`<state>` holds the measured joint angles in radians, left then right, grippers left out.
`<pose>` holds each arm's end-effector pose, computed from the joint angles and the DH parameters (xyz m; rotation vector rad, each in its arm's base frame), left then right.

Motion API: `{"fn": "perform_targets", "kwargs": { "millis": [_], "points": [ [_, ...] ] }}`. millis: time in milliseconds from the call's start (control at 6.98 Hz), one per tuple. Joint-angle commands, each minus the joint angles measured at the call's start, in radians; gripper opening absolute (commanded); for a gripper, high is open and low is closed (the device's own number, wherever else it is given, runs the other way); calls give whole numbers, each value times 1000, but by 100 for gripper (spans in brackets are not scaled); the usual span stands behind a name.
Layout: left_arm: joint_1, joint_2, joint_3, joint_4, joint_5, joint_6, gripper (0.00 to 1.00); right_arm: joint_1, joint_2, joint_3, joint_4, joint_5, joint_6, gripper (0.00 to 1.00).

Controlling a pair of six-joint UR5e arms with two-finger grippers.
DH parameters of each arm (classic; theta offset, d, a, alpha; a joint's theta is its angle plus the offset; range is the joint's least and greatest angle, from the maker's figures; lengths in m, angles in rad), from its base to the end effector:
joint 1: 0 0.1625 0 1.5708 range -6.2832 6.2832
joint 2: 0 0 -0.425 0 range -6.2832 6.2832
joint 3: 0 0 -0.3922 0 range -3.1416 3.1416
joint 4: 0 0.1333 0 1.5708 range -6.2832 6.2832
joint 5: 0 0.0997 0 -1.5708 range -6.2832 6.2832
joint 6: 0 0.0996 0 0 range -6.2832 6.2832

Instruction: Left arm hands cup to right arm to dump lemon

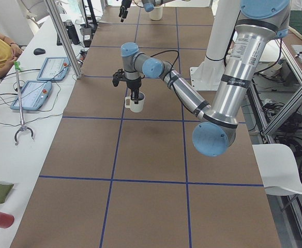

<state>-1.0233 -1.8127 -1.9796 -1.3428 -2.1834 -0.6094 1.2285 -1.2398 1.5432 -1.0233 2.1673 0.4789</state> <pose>0.2153 -0.4991 0.3710 0.0129 0.7286 0.0703 -0.1420 -0.6289 0.4266 0.5318 -0.8405 -0.1285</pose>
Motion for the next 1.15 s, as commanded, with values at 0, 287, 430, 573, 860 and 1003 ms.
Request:
{"fn": "perform_targets", "kwargs": {
  "millis": [0,287,430,573,860,1003],
  "points": [
    [-6,143,115,-268,-3,52,0,130,-13,12,-233,167,-213,100],
    [-104,157,235,-317,-150,185,0,129,-23,47,-397,169,-363,100],
    [-112,158,237,-309,-180,191,0,128,-41,64,-400,169,-364,100],
    [-109,185,242,-306,-181,189,0,128,-73,78,-405,157,-364,100],
    [-110,219,237,-294,-173,186,0,126,-107,97,-402,148,-367,100],
    [-109,222,235,-291,-174,183,0,126,-116,107,-403,148,-367,100]
  ]
}}
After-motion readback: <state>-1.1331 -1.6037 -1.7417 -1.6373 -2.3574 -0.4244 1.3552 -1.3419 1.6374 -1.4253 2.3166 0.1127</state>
